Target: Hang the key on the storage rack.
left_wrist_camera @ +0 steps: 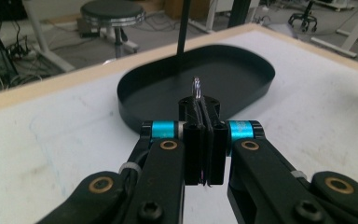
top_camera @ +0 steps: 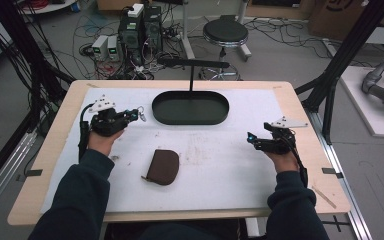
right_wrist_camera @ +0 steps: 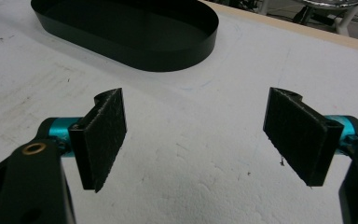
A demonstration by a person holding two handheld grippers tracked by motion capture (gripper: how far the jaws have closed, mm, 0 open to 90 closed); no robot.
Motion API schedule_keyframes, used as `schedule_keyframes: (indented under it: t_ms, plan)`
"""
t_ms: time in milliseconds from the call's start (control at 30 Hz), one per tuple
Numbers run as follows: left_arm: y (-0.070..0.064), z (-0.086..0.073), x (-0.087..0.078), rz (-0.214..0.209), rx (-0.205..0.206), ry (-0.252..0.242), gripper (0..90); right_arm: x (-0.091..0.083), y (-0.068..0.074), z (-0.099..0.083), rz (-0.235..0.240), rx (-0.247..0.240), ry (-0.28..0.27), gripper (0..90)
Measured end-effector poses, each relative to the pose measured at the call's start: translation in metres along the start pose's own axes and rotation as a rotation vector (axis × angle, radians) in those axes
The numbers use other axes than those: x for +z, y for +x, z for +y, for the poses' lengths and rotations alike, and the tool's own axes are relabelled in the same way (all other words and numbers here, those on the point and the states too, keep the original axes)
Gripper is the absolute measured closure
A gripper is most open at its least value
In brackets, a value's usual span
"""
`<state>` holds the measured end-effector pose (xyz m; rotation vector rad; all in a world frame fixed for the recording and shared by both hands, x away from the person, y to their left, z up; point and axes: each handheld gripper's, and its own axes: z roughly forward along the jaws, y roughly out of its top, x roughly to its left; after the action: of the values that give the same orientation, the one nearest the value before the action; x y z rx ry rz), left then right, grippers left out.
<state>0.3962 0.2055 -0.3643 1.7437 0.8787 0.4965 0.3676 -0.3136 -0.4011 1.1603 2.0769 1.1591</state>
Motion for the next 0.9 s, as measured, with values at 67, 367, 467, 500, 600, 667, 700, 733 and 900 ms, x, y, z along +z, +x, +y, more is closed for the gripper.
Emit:
schedule_keyframes:
  t_ms: [67, 367, 467, 500, 600, 667, 700, 733, 900]
  plan:
    - [0.002, 0.009, 0.006, -0.009, 0.014, -0.007, 88.2, 0.000, 0.000, 0.000, 0.001, 0.002, -0.005, 21.6]
    - [0.015, 0.061, 0.039, -0.041, 0.041, -0.036, 88.1, -0.001, -0.001, 0.001, 0.005, 0.003, -0.019, 21.6]
    - [0.018, 0.074, 0.051, -0.052, 0.048, -0.036, 88.1, -0.001, -0.001, 0.001, 0.009, 0.007, -0.020, 21.6]
    - [0.020, 0.077, 0.056, -0.055, 0.044, -0.036, 88.1, -0.001, -0.001, 0.001, 0.007, 0.005, -0.022, 21.6]
    - [0.025, 0.084, 0.070, -0.063, 0.027, -0.029, 88.1, -0.002, -0.002, 0.001, 0.008, 0.010, -0.024, 21.6]
    - [0.027, 0.088, 0.079, -0.061, 0.031, -0.014, 88.1, -0.002, -0.002, 0.001, 0.007, 0.009, -0.026, 21.6]
    - [0.028, 0.089, 0.084, -0.059, 0.033, -0.017, 88.1, -0.003, -0.002, 0.001, 0.008, 0.013, -0.029, 21.6]
    - [0.029, 0.092, 0.088, -0.061, 0.027, -0.017, 88.1, -0.003, -0.002, 0.001, 0.006, 0.015, -0.026, 21.6]
    - [0.035, 0.099, 0.105, -0.056, 0.017, -0.014, 88.0, -0.004, -0.005, 0.001, 0.005, 0.022, -0.034, 21.6]
